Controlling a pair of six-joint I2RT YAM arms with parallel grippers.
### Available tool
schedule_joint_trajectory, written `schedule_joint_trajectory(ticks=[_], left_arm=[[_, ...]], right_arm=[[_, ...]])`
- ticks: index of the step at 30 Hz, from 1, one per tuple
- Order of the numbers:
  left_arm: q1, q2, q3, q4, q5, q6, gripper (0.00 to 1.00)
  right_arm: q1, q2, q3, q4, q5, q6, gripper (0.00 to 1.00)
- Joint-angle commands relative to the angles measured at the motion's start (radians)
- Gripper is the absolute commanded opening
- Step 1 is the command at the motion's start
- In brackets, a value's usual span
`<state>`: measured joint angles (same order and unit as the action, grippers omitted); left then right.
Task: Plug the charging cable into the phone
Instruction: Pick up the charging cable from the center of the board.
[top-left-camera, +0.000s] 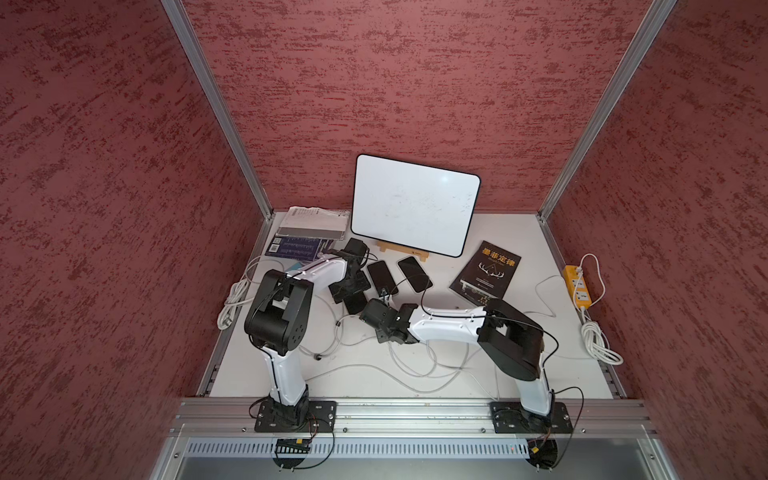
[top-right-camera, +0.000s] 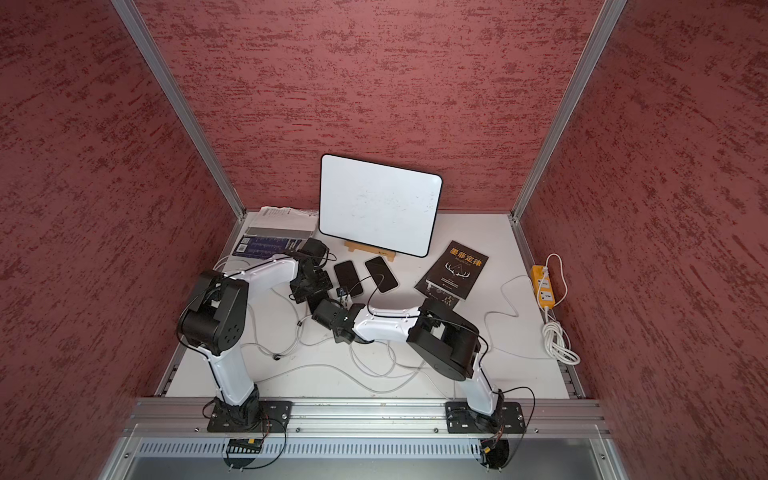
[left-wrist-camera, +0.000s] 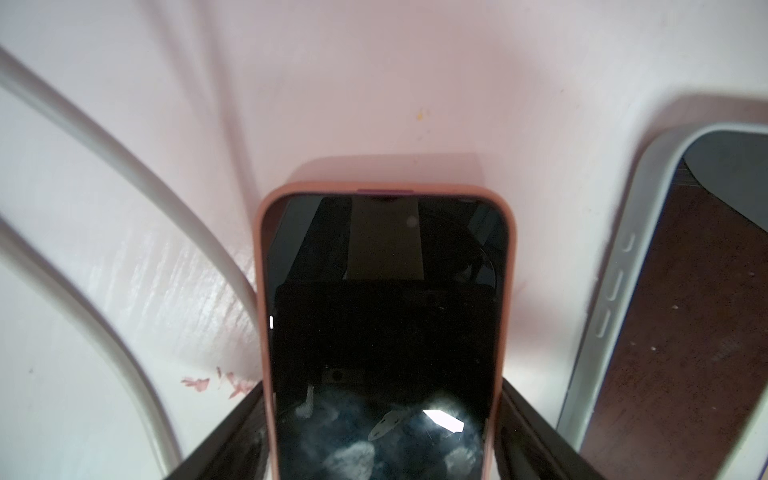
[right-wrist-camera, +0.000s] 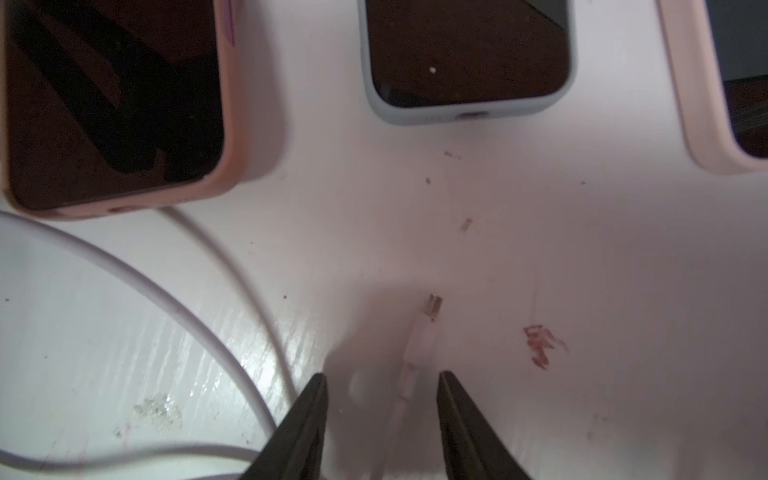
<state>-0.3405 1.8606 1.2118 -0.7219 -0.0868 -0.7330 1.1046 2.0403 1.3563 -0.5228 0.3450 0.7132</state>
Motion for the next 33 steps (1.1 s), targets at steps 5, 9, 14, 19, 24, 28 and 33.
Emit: schedule_joint_trajectory(ticks=[5,9,14,19,24,28,33], left_arm=[[0.009,0.015,0.019,0.008,-0.024,-0.005,0.00],[0.009,0.024,0.024,0.006,-0.020,-0.005,0.00],[0.009,0.034,0.029,0.004,-0.011,-0.002,0.00],[0.010,0.032,0.029,0.003,-0.011,-0.002,0.00],[0.009,0.038,0.034,0.000,-0.013,0.001,0.00],[0.009,0.046,0.038,-0.004,-0.013,0.001,0.00],[0.010,0.046,0.040,-0.006,-0.014,0.002,0.00]], right_arm=[[0.006,0.074,0.057,-0.106,0.063,0.052,0.40],[0.003,0.085,0.069,-0.141,0.096,0.075,0.38],[0.001,0.096,0.075,-0.150,0.090,0.076,0.32],[-0.001,0.100,0.069,-0.152,0.087,0.075,0.31],[-0.009,0.102,0.055,-0.127,0.070,0.067,0.22],[-0.015,0.105,0.053,-0.118,0.062,0.068,0.18],[-0.018,0.108,0.042,-0.103,0.051,0.062,0.15]])
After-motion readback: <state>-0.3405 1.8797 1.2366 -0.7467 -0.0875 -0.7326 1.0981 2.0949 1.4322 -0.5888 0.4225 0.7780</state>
